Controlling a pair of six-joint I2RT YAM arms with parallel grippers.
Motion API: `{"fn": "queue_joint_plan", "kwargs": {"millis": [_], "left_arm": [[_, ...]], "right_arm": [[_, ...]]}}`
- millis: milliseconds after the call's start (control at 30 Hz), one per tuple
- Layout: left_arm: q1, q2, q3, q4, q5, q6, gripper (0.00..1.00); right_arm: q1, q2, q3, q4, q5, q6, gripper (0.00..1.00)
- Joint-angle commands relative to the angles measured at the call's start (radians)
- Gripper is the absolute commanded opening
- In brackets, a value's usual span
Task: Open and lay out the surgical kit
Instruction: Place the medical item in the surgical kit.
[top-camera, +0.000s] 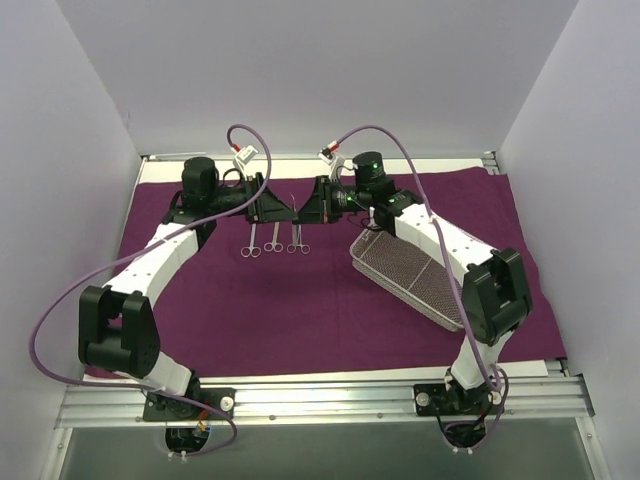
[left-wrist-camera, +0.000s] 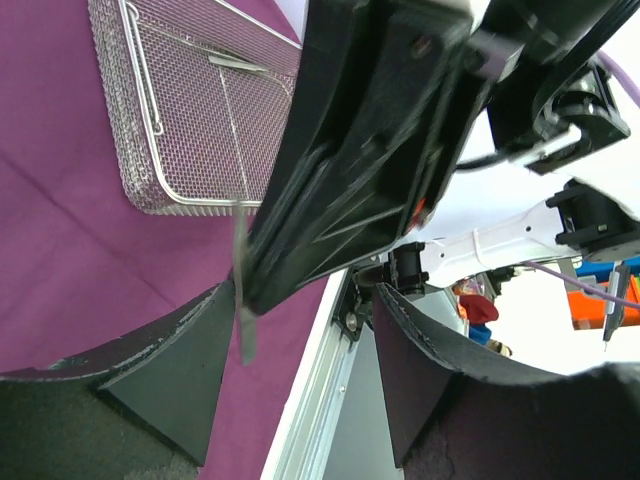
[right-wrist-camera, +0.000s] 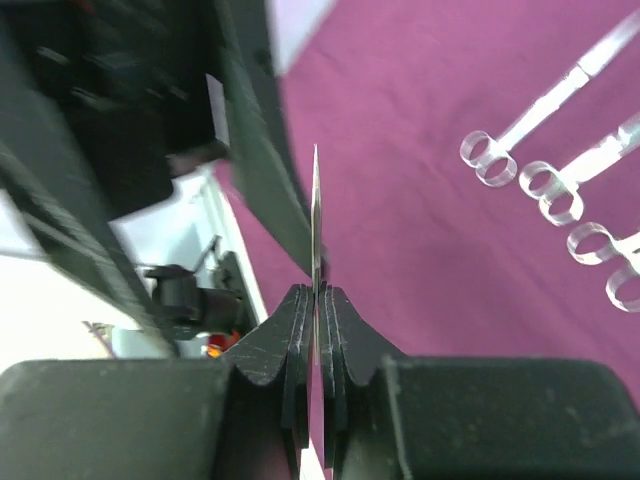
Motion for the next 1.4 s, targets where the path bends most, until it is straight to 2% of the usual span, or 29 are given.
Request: {"fn": "queue_joint_plan", "kwargs": {"millis": [0,100,200,333,600,767,800,833,900,967,1000,1067,1100,1133,1167,1200,1233,1267,1300,1367], "left_arm": [[-0.005,-0.081,-0.027,0.051,0.012,0.017,0.66],[-0.005,-0.122,-0.025,-0.09,-0.012,0.109,0.66],[-0.003,-0.141,-0.027,-0.141,-0.011,0.155,0.65],[-0.009,-0.144,-0.039,-0.106,0.017,0.139,0.65],[-0.017,-0.118,-0.048,0.032,0.052,0.048,0.58],[-0.028,-0.101,-0.05,0.1,0.078,-0.003,0.43],[-0.029,-0.099,-0.048,0.103,0.081,-0.009,0.38],[-0.031,-0.096,-0.048,0.103,0.084,-0.01,0.27],[-0.032,-0.09,-0.051,0.11,0.089,-0.026,0.13],[-0.034,-0.083,-0.054,0.121,0.094,-0.036,0.02],[-0.034,-0.079,-0.055,0.121,0.097,-0.038,0.02],[-0.029,-0.078,-0.05,0.086,0.063,-0.018,0.02],[-0.019,-0.076,-0.033,-0.083,0.028,0.076,0.02],[-0.013,-0.072,0.013,-0.175,-0.013,0.132,0.02],[-0.005,-0.058,0.042,-0.275,-0.065,0.252,0.02],[0.001,-0.047,0.076,-0.478,-0.227,0.311,0.02],[0.009,-0.037,0.103,-0.55,-0.303,0.359,0.02],[0.01,-0.012,0.154,-0.619,-0.387,0.4,0.02],[0.012,-0.001,0.169,-0.714,-0.566,0.445,0.02],[0.032,0.035,0.197,-0.773,-0.682,0.473,0.02]], "right_arm": [[-0.007,-0.081,0.026,0.2,-0.136,0.08,0.0],[-0.009,-0.085,0.036,0.204,-0.176,0.086,0.0],[-0.018,-0.108,0.016,0.23,-0.176,0.098,0.0],[-0.019,-0.124,-0.007,0.269,-0.173,0.142,0.0],[-0.015,-0.122,-0.028,0.334,-0.208,0.187,0.0],[-0.015,-0.118,-0.045,0.394,-0.221,0.222,0.0],[-0.015,-0.117,-0.05,0.41,-0.219,0.242,0.0],[-0.013,-0.117,-0.051,0.426,-0.219,0.248,0.0],[-0.015,-0.111,-0.05,0.44,-0.218,0.263,0.0],[-0.015,-0.105,-0.043,0.445,-0.214,0.267,0.0],[-0.015,-0.098,-0.04,0.443,-0.213,0.268,0.0],[-0.022,-0.091,-0.013,0.366,-0.167,0.239,0.1],[-0.028,-0.096,0.005,0.292,-0.123,0.201,0.12],[-0.045,-0.101,0.027,0.2,-0.054,0.151,0.21],[-0.054,-0.102,0.077,0.013,0.098,0.05,0.65],[-0.064,-0.099,0.104,-0.071,0.174,0.012,0.73],[-0.088,-0.095,0.124,-0.142,0.254,-0.012,0.99],[-0.099,-0.088,0.142,-0.266,0.31,-0.057,1.0],[-0.107,-0.078,0.18,-0.317,0.378,-0.083,1.0],[-0.13,-0.068,0.208,-0.431,0.463,-0.114,1.0]]}}
